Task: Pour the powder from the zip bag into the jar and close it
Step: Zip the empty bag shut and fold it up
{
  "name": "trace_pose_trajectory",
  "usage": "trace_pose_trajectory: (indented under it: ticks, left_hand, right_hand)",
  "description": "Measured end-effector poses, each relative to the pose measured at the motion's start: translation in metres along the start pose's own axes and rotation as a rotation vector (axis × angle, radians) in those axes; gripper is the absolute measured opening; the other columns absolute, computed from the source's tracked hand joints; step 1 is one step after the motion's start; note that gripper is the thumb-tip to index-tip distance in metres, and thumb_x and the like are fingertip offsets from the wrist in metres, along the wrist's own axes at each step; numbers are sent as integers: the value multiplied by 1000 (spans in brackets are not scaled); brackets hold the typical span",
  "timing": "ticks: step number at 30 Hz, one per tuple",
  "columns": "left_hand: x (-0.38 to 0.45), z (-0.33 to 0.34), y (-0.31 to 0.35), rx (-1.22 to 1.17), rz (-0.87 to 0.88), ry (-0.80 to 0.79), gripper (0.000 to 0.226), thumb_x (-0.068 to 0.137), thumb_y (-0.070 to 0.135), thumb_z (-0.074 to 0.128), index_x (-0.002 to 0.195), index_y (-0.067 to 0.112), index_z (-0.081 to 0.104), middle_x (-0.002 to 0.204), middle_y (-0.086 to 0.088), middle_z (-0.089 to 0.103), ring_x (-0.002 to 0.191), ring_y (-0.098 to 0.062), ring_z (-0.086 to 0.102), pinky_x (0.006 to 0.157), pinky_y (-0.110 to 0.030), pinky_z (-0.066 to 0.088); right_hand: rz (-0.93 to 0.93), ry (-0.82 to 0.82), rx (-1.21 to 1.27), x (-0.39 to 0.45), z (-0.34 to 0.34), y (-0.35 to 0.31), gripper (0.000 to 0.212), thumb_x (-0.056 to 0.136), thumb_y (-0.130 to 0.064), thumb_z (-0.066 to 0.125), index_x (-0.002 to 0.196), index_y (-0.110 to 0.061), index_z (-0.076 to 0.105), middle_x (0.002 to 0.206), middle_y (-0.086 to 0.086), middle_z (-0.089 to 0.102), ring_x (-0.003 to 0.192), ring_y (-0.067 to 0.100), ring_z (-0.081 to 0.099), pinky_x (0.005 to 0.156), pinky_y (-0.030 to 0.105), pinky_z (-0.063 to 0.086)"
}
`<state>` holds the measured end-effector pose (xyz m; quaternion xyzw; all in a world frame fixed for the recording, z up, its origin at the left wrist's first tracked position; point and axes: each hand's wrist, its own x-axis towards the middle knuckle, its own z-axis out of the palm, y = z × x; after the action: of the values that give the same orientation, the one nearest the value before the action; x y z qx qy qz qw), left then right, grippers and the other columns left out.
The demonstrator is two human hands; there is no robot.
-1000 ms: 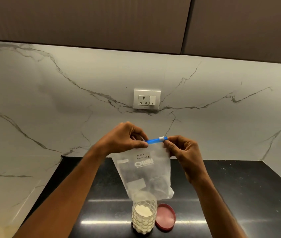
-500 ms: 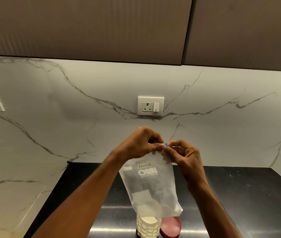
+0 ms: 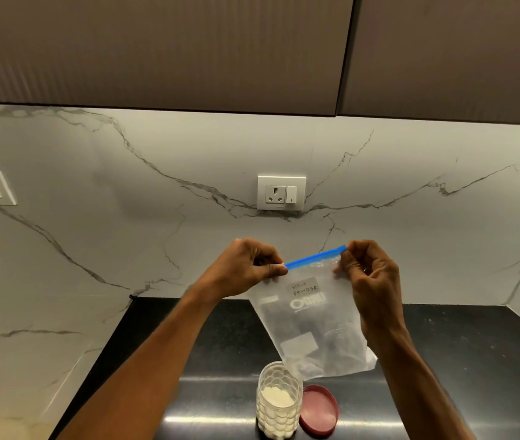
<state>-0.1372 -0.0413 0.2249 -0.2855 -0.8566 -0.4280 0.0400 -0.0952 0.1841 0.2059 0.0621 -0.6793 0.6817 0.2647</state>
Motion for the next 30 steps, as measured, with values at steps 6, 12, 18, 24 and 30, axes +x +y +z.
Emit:
trace_pose_trajectory:
  ticks: [6,12,18,24,30]
  left_hand:
    - [-8,-22,-14,28,-50,0,14,88,22,72,96,12,77,84,2,75,76,-8,72,69,-19,58]
    - [-7,-34,-17,84,-80,10,9,89,19,73,94,12,76,82,4,74,73,-5,71,69,-18,57]
    - [17,-42,12,150,-95,-176,39,86,17,78,123,10,66,112,-4,72,96,-13,70,85,-19,58]
    - [17,-39,20,31,-82,-76,27,91,-1,68,117,5,72,112,-15,74,101,-27,72,93,-40,59]
    - [5,-60,11,-214,-98,51,21,91,0,68,109,7,75,105,-13,77,97,-26,74,85,-34,61]
  right_hand:
    - [11,47,33,11,-10,-3,11,96,-8,60,87,-15,63,72,8,65,69,22,62,74,44,59]
    - [40,42,60,18,-1,-5,7,95,-8,63,90,-13,65,74,8,66,67,19,64,72,36,59]
    - [152,-181,92,29,23,-16,5,92,-12,66,96,-8,67,88,16,71,77,21,69,74,36,60]
    - [73,-560,-79,45,14,-18,48,72,-30,82,116,-21,65,101,-1,75,94,16,73,74,28,60]
    - [147,-567,-212,36,-36,28,86,59,-51,88,135,-41,51,125,-13,66,115,5,63,88,23,55]
